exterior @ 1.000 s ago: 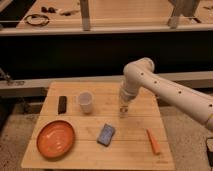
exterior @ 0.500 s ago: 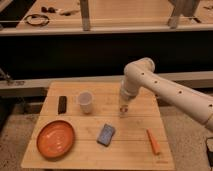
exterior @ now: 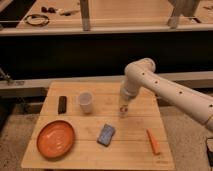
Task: Knock the bottle over
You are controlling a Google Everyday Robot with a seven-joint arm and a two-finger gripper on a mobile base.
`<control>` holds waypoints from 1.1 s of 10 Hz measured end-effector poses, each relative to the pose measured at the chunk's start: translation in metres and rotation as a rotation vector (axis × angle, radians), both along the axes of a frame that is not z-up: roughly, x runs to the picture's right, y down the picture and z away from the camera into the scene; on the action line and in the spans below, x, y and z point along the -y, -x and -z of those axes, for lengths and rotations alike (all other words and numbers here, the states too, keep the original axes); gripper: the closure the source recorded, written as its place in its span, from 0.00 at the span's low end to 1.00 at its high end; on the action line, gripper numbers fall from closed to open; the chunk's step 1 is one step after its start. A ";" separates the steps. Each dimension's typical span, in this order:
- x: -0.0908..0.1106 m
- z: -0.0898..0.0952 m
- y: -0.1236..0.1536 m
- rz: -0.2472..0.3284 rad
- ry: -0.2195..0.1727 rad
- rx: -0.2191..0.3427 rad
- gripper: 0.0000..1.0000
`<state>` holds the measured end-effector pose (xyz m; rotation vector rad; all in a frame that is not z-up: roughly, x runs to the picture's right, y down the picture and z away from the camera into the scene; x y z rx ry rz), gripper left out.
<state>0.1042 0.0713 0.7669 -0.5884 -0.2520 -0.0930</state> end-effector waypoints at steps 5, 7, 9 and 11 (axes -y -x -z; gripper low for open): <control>0.001 -0.002 -0.001 -0.021 -0.003 -0.007 0.95; 0.002 -0.003 -0.002 -0.027 -0.004 -0.009 0.95; 0.003 -0.004 -0.002 -0.036 -0.004 -0.013 0.95; 0.003 -0.005 -0.003 -0.044 -0.005 -0.016 0.95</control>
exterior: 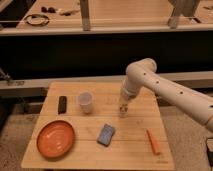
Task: Knock the bottle over
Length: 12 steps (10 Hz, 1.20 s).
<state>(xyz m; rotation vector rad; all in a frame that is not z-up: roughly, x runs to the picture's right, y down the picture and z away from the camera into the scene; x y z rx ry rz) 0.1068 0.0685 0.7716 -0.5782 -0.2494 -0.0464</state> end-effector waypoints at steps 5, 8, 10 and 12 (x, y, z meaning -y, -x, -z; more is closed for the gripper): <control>-0.001 -0.002 0.000 -0.020 -0.001 -0.010 0.95; -0.001 -0.002 0.000 -0.029 -0.001 -0.015 0.95; -0.001 -0.003 0.001 -0.036 -0.002 -0.019 0.95; -0.001 -0.003 0.002 -0.042 -0.003 -0.022 0.95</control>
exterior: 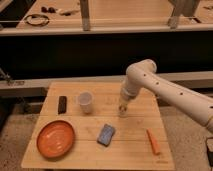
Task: Knock the bottle over
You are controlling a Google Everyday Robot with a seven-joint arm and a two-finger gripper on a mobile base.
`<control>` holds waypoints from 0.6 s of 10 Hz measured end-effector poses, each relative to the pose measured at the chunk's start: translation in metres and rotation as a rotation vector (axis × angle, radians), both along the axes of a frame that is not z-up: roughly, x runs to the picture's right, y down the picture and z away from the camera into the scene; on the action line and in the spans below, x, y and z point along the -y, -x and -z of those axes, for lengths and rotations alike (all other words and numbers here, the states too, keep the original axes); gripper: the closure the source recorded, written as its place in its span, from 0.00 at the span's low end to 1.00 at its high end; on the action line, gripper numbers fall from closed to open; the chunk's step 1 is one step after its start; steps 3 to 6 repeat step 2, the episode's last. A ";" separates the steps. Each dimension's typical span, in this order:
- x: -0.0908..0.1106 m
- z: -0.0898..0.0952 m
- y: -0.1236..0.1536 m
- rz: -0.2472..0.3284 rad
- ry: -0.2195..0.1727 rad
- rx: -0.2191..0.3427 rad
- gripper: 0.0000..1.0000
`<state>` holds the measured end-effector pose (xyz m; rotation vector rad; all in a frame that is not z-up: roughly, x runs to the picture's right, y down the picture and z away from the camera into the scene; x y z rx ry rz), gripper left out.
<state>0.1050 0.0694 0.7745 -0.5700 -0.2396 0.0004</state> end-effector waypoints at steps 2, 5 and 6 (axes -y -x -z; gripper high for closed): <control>0.000 0.000 0.000 -0.007 0.000 -0.004 0.95; 0.000 0.000 0.000 -0.007 0.000 -0.004 0.95; 0.000 0.000 0.000 -0.007 0.000 -0.004 0.95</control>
